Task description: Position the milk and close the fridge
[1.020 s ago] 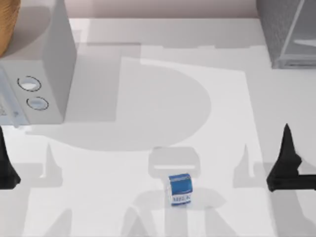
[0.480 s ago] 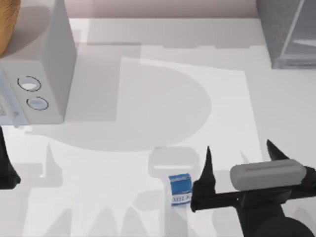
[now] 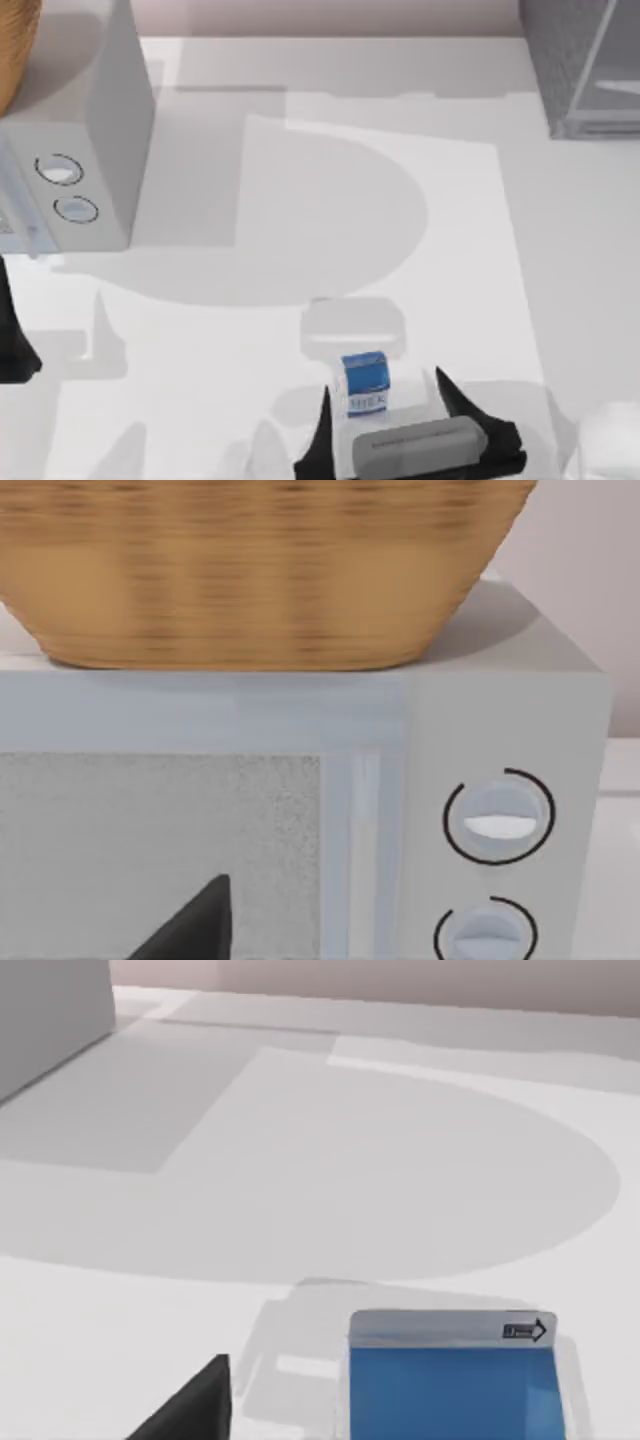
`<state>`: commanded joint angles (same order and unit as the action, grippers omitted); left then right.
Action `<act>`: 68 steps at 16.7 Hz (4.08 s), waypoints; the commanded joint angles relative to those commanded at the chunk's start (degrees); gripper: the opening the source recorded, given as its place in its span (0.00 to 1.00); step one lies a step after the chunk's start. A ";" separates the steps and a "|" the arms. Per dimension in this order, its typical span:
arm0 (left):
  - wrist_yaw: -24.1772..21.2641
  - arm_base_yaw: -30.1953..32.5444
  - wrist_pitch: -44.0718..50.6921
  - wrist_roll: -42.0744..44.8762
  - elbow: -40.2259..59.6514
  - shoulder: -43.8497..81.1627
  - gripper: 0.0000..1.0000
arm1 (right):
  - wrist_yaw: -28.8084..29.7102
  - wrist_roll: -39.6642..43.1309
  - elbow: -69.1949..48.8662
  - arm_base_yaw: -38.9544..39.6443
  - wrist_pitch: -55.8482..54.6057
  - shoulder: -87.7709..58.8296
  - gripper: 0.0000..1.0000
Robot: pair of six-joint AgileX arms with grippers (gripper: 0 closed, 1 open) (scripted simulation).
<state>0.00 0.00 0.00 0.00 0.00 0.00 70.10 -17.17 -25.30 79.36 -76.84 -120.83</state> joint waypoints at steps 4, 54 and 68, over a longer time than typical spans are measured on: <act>0.00 0.00 0.00 0.00 0.00 0.00 1.00 | 0.49 -0.84 -1.13 0.93 -1.44 -2.74 1.00; 0.00 0.00 0.00 0.00 0.00 0.00 1.00 | -7.07 4.35 -4.04 -6.77 2.03 2.91 0.00; 0.00 0.00 0.00 0.00 0.00 0.00 1.00 | -45.20 11.46 -0.61 -56.05 7.42 21.44 0.00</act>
<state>0.00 0.00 0.00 0.00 0.00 0.00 24.89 -5.71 -25.91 23.31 -69.42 -99.39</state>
